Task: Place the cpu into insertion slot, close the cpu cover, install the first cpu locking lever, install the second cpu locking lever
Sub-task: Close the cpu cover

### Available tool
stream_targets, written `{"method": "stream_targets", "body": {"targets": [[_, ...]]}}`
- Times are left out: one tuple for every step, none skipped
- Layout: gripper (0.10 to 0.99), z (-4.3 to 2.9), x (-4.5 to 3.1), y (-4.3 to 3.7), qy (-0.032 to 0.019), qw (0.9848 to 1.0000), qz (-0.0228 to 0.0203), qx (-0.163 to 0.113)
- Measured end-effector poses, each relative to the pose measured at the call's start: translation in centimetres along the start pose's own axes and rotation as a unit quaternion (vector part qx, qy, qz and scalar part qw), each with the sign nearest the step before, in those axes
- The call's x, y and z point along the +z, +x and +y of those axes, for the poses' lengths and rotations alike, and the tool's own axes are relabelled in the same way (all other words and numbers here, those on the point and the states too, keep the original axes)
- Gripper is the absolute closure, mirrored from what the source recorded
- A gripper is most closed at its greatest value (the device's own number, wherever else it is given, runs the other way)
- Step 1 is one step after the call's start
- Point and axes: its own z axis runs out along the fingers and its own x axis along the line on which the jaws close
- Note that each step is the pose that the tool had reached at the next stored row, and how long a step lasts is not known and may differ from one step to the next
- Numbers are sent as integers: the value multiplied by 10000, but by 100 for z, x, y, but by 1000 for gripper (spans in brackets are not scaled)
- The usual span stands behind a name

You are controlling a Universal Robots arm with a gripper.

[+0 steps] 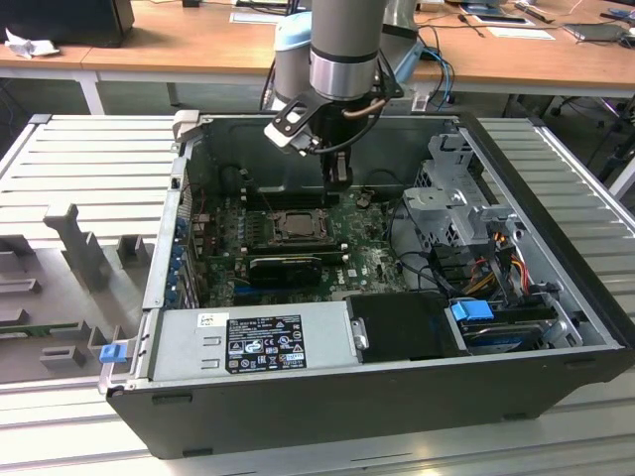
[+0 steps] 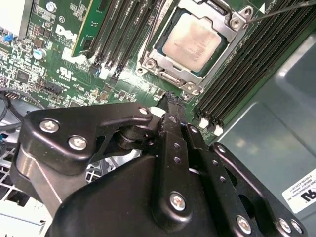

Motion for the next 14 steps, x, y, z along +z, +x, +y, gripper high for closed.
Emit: {"method": "stream_targets", "body": {"targets": [[980,-23,8,0,-4,10000,0,0],[980,-37,12,0,-6,10000,0,0],[980,-46,14,0,-8,10000,0,0],[980,-60,18,0,-10,10000,0,0],[980,-72,21,1,-10,10000,0,0],[980,-83,24,1,-12,10000,0,0],[980,-103,29,1,-13,10000,0,0],[980,-113,31,1,-13,10000,0,0],[980,-125,32,1,-13,10000,-1,-1],[980,-157,36,2,-14,10000,0,0],[980,-177,47,2,-14,10000,1,0],[980,-191,61,2,-14,10000,0,-4],[980,-215,78,2,-14,10000,1,-23],[980,-253,100,2,-13,10000,2,-56]]}}
